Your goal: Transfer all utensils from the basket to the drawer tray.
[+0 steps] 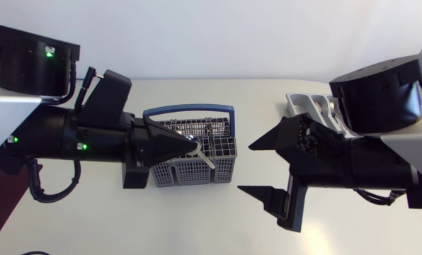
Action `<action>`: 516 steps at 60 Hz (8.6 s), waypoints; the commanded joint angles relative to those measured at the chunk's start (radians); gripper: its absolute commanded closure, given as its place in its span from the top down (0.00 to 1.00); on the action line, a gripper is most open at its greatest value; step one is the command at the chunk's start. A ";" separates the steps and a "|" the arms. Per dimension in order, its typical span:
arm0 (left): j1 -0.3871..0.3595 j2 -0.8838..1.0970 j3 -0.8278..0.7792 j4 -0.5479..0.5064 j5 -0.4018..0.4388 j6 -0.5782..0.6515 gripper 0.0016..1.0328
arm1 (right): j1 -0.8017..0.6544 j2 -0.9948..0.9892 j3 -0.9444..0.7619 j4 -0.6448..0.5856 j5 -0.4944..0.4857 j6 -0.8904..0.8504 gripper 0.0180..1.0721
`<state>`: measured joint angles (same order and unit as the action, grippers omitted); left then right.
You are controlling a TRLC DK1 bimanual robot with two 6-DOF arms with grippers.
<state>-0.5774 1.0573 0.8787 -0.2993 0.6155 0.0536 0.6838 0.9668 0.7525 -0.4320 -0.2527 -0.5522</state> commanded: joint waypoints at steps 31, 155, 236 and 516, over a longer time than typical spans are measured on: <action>-0.084 0.093 0.094 -0.061 0.136 0.028 0.03 | 0.060 0.047 -0.070 0.154 -0.174 -0.045 0.38; 0.157 0.167 -0.046 0.080 -0.289 0.236 0.57 | -1.274 0.498 0.011 0.139 -0.442 -1.060 0.05; 0.177 0.145 -0.073 0.071 -0.333 0.236 0.57 | -1.428 0.679 0.001 0.452 -0.142 -1.321 0.96; 0.372 0.257 -0.271 0.336 -0.008 0.543 0.42 | 0.062 0.863 0.536 0.256 0.004 0.838 0.39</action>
<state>-0.2142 1.2919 0.6289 0.0250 0.5930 0.5640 0.7383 1.8019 1.2972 -0.1940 -0.2565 0.2520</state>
